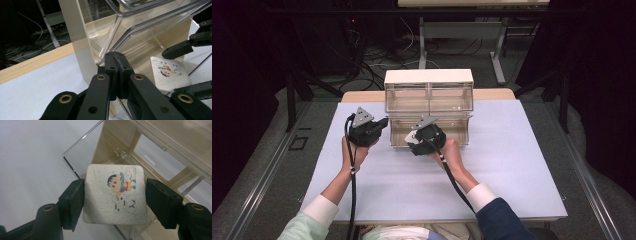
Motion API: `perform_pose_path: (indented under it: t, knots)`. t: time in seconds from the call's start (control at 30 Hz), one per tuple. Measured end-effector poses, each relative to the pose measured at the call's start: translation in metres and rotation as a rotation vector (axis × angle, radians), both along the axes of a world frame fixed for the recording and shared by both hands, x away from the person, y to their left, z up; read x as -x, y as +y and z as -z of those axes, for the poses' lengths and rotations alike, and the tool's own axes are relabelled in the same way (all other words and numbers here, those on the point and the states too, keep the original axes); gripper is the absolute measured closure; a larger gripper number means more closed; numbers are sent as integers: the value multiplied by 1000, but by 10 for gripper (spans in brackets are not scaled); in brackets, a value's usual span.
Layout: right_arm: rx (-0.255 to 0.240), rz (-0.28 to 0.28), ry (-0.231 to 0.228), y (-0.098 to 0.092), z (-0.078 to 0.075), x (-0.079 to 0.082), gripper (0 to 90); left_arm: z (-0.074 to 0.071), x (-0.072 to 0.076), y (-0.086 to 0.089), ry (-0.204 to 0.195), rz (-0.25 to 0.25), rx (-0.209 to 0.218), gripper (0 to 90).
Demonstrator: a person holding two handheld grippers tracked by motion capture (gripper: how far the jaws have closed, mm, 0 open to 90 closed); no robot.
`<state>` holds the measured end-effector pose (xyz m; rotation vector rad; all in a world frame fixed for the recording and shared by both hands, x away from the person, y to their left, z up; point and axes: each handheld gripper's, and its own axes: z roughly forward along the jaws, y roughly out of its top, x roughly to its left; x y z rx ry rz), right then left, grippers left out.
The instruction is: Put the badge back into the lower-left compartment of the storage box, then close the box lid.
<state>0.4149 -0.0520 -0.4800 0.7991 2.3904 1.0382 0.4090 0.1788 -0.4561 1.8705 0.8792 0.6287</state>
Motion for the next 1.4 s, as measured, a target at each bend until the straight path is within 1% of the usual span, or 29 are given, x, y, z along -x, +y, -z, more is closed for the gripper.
perform_pose_path:
  t: [0.03, 0.1, 0.13, 0.2, 0.23, 0.27, 0.3, 0.33, 0.37, 0.4, 0.5, 0.57, 0.63, 0.67, 0.7, 0.73, 0.77, 0.8, 0.83, 0.87, 0.93, 0.97, 1.03, 1.07, 1.1, 1.13, 1.2, 1.23, 1.4]
  knots:
    - [6, 2, 5, 0, 0, -1, 330, 0, 0, 0, 0, 0, 0, 900]
    - [-1, 13, -7, 1, 2, -3, 330, 0, 0, 0, 1, 1, 0, 900]
    - [4, 20, 6, 1, 2, -4, 329, 0, 0, 0, 1, 1, 1, 900]
    - [6, 31, 12, 1, 3, -6, 322, 0, 0, 0, 0, 0, 0, 900]
    - [9, 34, 12, 1, 4, -7, 294, 0, 0, 0, 1, 1, 1, 900]
    - [5, 39, 29, 1, 4, -7, 249, 0, 0, 0, 1, 1, 1, 900]
    - [4, 29, 15, 0, 5, -9, 228, 0, 0, 0, 1, 1, 1, 900]
    - [3, 38, 40, -1, 4, -7, 216, 0, 0, 0, 0, 0, 2, 900]
    - [-9, 37, 41, -2, 4, -7, 201, 0, 0, 0, 0, 0, 1, 900]
    - [-6, 34, 56, -4, 3, -6, 186, 0, 0, 0, 0, 0, 1, 900]
    - [-36, 21, 60, -12, 0, 0, 156, 0, 0, 0, 0, 0, 1, 900]
    - [-64, 14, 47, -18, -1, 5, 148, 0, 0, 0, 0, 0, 1, 900]
    - [-64, 2, 57, -24, -3, 9, 139, 0, 0, 0, 0, -1, 0, 900]
    - [-83, -3, 45, -27, -2, 10, 129, 0, 1, 0, 1, -1, 0, 900]
    - [-78, -8, 65, -31, -3, 12, 118, 0, 1, 0, 1, -2, 2, 900]
    - [-96, -2, 64, -34, -3, 14, 109, 0, 1, 0, 0, -2, 1, 900]
    - [-93, -21, 74, -37, -3, 14, 93, 0, 1, 0, 0, -2, 2, 900]
    - [-99, -20, 80, -40, -3, 15, 82, 0, 1, 0, 0, -2, 2, 900]
    - [-112, -18, 70, -43, -1, 16, 68, 0, 1, 0, 0, -2, 1, 900]
    - [-107, -25, 93, -46, -2, 18, 50, 0, 1, 0, 0, -2, 2, 900]
    - [-117, -25, 97, -51, 0, 21, 25, 0, 1, 0, 0, -2, 2, 900]
    - [-108, -32, 119, -54, -1, 23, 14, 0, 1, 0, 0, -1, 2, 900]
    - [-113, -29, 109, -60, 0, 26, 4, -1, 1, 0, 1, 0, 0, 900]
    - [-110, -27, 116, -63, 0, 28, 0, -1, 1, 0, 1, -1, 0, 900]
    - [-121, -29, 106, -66, 0, 29, 0, -1, 1, 0, 1, -1, 1, 900]
    - [-123, -16, 111, -69, 0, 31, 0, -1, 1, 0, 1, -1, 0, 900]
    - [-119, -13, 114, -76, 0, 33, 0, -1, 1, 0, 1, -2, -1, 900]
    - [-111, -11, 129, -79, 0, 34, 0, -1, 1, 0, 0, 0, -3, 900]
    - [-104, 2, 127, -92, 2, 41, 0, 0, 2, 0, -3, 1, 0, 900]
